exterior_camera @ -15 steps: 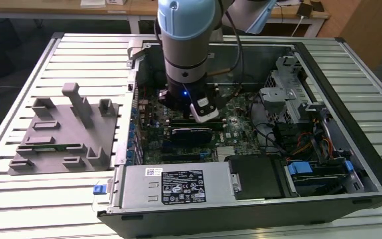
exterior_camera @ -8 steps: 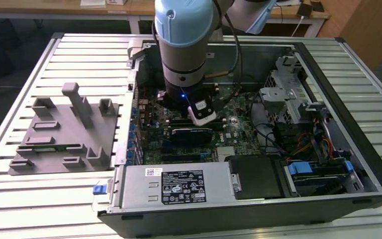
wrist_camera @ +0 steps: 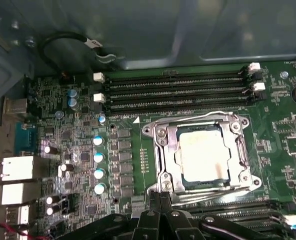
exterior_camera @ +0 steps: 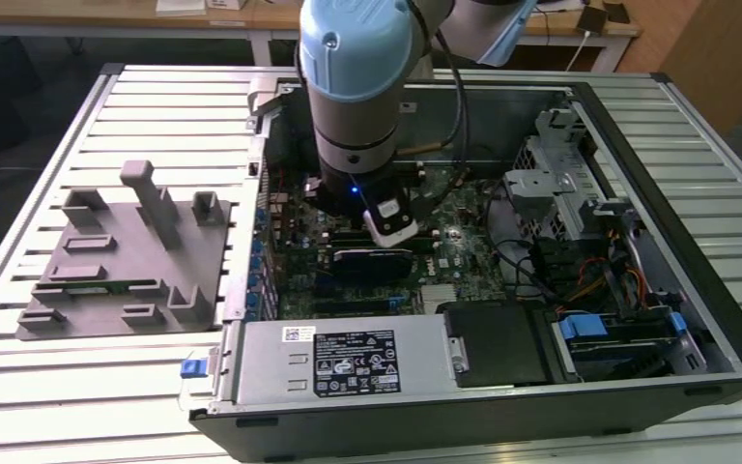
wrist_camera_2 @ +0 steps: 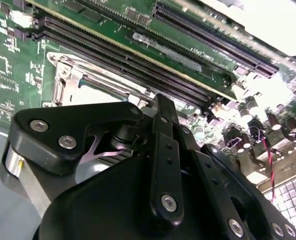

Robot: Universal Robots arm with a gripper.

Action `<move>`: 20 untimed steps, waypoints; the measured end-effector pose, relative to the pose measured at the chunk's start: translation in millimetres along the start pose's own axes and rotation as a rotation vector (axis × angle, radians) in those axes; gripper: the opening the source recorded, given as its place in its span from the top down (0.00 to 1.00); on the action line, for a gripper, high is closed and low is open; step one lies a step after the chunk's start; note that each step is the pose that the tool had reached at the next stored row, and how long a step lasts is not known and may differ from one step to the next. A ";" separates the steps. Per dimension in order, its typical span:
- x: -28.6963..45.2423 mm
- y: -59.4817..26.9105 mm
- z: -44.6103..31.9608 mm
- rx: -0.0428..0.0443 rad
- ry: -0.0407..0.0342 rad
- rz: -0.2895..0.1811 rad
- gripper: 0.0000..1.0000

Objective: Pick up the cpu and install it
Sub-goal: 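Install the second cpu locking lever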

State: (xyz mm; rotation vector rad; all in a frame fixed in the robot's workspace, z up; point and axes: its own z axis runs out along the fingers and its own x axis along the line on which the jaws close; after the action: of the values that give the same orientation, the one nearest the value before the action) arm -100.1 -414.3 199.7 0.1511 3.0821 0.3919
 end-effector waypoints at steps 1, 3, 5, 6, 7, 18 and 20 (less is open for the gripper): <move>0.3 -0.2 0.6 -0.0065 0.0006 0.000 0.89; 0.9 -0.6 1.9 -0.0158 0.0014 0.000 0.89; 1.5 -1.0 3.3 -0.0229 0.0021 0.001 0.89; 1.9 -1.2 4.0 -0.0244 0.0022 0.001 0.89; 2.3 -1.3 4.7 -0.0263 0.0026 0.001 0.89; 3.0 1.7 -7.6 -0.0293 0.0027 0.001 0.89; 2.9 3.0 -12.8 -0.0292 0.0027 0.001 0.89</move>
State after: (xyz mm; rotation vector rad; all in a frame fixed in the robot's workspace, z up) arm -103.3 -414.3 212.8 0.1513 3.0774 0.4373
